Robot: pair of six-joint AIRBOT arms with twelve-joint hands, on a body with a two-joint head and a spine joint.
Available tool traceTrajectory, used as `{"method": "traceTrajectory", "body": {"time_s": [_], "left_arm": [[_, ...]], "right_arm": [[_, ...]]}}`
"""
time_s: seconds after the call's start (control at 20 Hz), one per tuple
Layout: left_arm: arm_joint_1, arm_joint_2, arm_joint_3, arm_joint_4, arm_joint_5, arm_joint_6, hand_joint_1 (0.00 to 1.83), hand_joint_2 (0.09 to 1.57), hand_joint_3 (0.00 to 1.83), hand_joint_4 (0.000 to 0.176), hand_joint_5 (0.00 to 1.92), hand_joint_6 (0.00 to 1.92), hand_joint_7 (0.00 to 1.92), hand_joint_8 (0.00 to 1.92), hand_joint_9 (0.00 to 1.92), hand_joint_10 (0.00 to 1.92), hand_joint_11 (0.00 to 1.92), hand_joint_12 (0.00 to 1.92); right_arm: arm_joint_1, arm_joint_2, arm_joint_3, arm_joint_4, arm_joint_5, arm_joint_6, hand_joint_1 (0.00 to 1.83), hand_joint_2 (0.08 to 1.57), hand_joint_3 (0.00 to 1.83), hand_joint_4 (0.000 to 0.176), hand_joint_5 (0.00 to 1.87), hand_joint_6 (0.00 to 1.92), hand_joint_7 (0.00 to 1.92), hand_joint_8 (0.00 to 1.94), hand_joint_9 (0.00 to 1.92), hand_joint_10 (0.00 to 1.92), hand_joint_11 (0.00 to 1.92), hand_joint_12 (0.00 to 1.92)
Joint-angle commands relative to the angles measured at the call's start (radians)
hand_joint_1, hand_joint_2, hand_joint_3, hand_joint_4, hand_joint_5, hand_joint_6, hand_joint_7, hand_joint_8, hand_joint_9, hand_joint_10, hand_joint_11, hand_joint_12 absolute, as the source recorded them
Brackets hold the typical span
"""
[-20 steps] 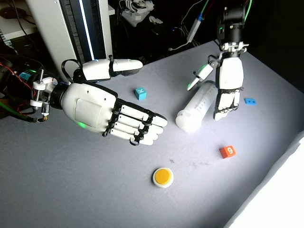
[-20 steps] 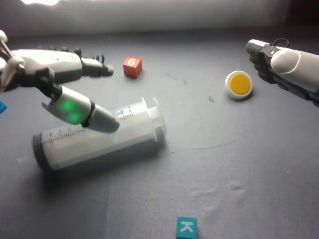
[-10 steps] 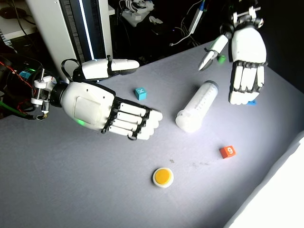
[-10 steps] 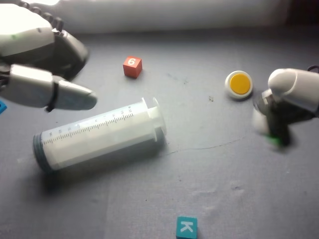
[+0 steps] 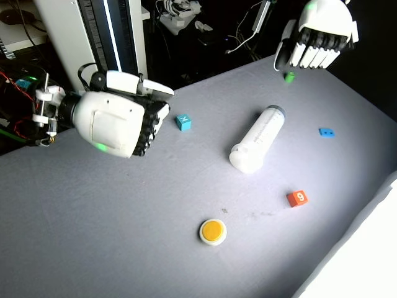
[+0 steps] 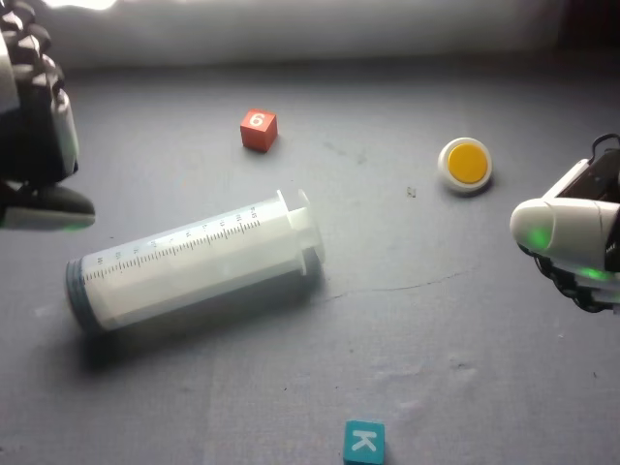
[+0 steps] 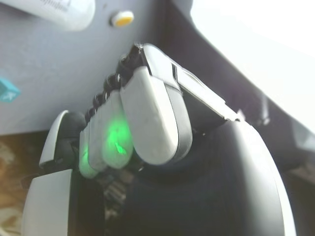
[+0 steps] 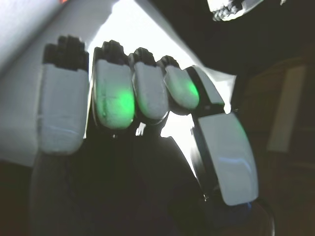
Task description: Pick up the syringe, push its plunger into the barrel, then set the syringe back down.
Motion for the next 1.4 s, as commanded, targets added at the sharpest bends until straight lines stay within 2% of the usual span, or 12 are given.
{"method": "traceTrajectory", "body": {"time_s": [0.0,0.1,0.15,0.2,0.45,0.55,0.7,0.9,1.0,1.05,1.2,1.35], "left_arm": [[-0.017,0.007,0.006,-0.066,-0.083,0.004,1.16,1.40,0.02,0.138,1.60,1.92,1.67,1.92,1.73,1.92,1.74,1.92],[-0.017,0.007,0.021,-0.034,-0.139,0.004,1.11,1.42,0.03,0.110,1.62,1.92,1.68,1.92,1.73,1.92,1.73,1.92],[-0.015,0.007,0.029,-0.016,-0.162,0.004,1.10,1.42,0.03,0.067,1.63,1.92,1.68,1.92,1.73,1.92,1.73,1.92],[-0.011,0.007,0.036,-0.010,-0.178,0.004,1.13,1.40,0.02,0.060,1.59,1.92,1.66,1.92,1.70,1.92,1.70,1.92],[-0.010,0.001,0.060,0.029,-0.352,0.004,1.17,1.39,0.01,0.096,1.58,1.92,1.64,1.92,1.68,1.92,1.67,1.92],[-0.013,0.000,0.053,0.060,-0.366,0.014,1.16,1.41,0.02,0.116,1.59,1.92,1.66,1.92,1.70,1.92,1.70,1.92],[-0.012,-0.003,0.044,0.102,-0.402,0.047,1.17,1.40,0.02,0.109,1.59,1.92,1.65,1.92,1.68,1.92,1.69,1.92],[-0.005,0.000,0.041,0.088,-0.412,0.073,1.17,1.39,0.01,0.125,1.56,1.92,1.61,1.92,1.65,1.92,1.65,1.92],[-0.001,-0.003,0.040,0.089,-0.421,0.089,1.15,1.42,0.02,0.142,1.57,1.92,1.61,1.92,1.66,1.92,1.67,1.92],[0.004,-0.003,0.033,0.075,-0.420,0.099,1.13,1.41,0.02,0.131,1.56,1.92,1.60,1.92,1.63,1.92,1.63,1.92],[0.008,-0.005,0.019,0.064,-0.413,0.106,1.13,1.40,0.01,0.128,1.56,1.92,1.61,1.92,1.64,1.92,1.62,1.92],[0.008,-0.005,0.016,0.063,-0.410,0.110,1.10,1.39,0.01,0.152,1.55,1.92,1.61,1.92,1.64,1.92,1.61,1.92]], "right_arm": [[0.008,0.006,-0.011,-0.008,0.119,-0.006,1.05,1.40,0.00,0.135,1.40,1.92,1.58,1.94,1.67,1.92,1.78,1.92],[0.010,0.020,-0.019,-0.021,0.104,-0.056,1.05,1.41,0.00,0.154,1.40,1.92,1.58,1.94,1.67,1.92,1.79,1.92],[0.012,0.024,-0.019,-0.029,0.092,-0.075,1.05,1.41,0.00,0.172,1.41,1.92,1.58,1.94,1.68,1.92,1.80,1.92],[0.013,0.029,-0.018,-0.036,0.077,-0.094,1.04,1.42,0.00,0.175,1.39,1.92,1.57,1.94,1.67,1.92,1.80,1.92],[0.029,0.046,-0.011,-0.052,0.038,-0.181,1.03,1.42,0.00,0.176,1.37,1.92,1.55,1.94,1.65,1.92,1.79,1.92],[0.045,0.058,-0.007,-0.052,0.012,-0.212,1.03,1.42,0.00,0.176,1.35,1.92,1.53,1.94,1.63,1.92,1.78,1.92],[0.085,0.073,-0.004,-0.085,-0.044,-0.236,1.05,1.41,0.00,0.176,1.34,1.92,1.52,1.94,1.62,1.92,1.78,1.92],[0.229,0.085,-0.002,-0.253,-0.211,-0.246,1.04,1.41,0.00,0.176,1.33,1.92,1.51,1.94,1.61,1.92,1.77,1.92],[0.236,0.092,0.000,-0.263,-0.209,-0.249,1.03,1.40,0.00,0.176,1.32,1.92,1.49,1.94,1.59,1.92,1.75,1.92],[0.236,0.093,0.004,-0.263,-0.210,-0.249,1.03,1.41,0.00,0.176,1.31,1.92,1.49,1.94,1.59,1.92,1.75,1.92],[0.247,0.107,0.013,-0.263,-0.226,-0.263,1.03,1.41,0.00,0.176,1.29,1.92,1.48,1.94,1.58,1.92,1.75,1.92],[0.264,0.107,0.016,-0.263,-0.242,-0.291,0.99,1.42,0.01,0.176,1.29,1.92,1.47,1.94,1.57,1.92,1.75,1.92]]}}
